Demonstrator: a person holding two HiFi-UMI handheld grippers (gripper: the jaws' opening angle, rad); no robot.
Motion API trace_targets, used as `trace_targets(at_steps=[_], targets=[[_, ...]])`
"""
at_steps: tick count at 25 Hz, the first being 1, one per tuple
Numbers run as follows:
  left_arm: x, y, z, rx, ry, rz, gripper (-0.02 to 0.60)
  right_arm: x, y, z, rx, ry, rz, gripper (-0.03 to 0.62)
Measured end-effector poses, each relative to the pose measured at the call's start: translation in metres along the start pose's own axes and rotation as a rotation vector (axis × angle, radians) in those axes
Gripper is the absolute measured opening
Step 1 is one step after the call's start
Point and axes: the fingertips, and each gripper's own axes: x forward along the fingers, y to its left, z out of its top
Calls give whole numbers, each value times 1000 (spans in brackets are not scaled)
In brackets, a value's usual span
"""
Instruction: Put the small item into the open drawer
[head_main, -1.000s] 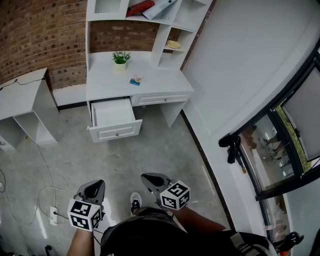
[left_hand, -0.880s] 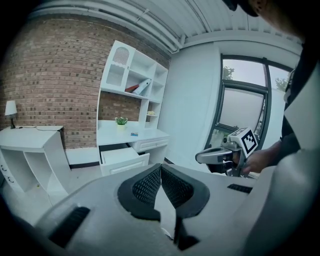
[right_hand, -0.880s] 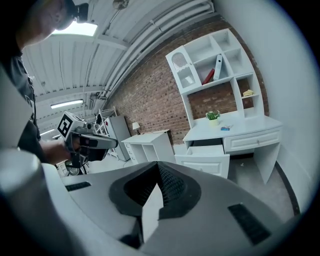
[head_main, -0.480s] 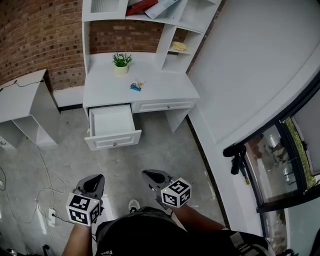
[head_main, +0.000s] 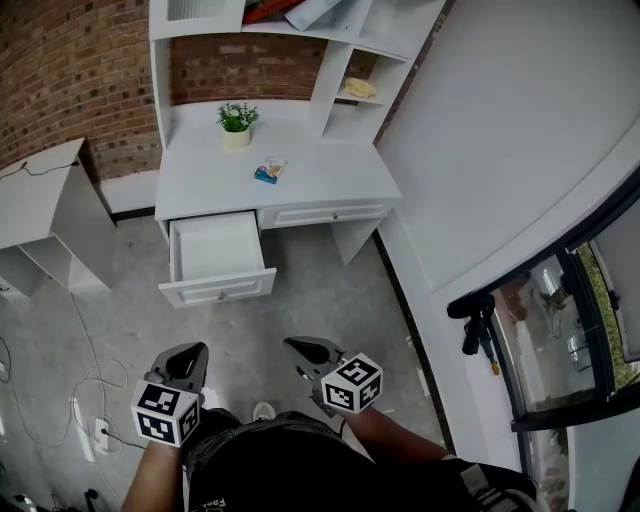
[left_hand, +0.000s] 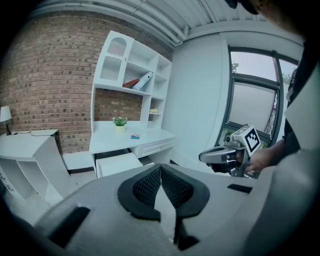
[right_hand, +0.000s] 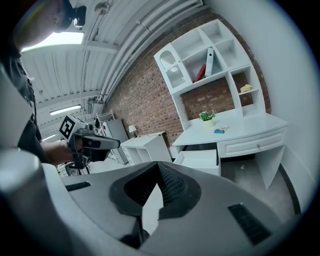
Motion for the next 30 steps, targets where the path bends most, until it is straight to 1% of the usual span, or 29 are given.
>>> trace_targets(at_steps=[6,10,16,23,25,28,30], targets=[[13,9,2,-19,13,3,18,10,-12,-1,18,27,6,6],[25,22,2,-28,16,3,18,23,-20,2,13,35,4,6],[53,44,17,-20,0,-28,18,45,-39,14,3,53,-14,6],[92,86,50,0,-11,-68,18,84,-66,47,-7,65,-51,6],[102,103,58,16,-4,-79,18,100,-70,59,-37,72,-60,6],[121,131,72,32,6,-97,18,127,-77,76,-111,90,-83,6],[132,149,80,39,8,-110,18,145,-84,86,-105,89,-99,6]])
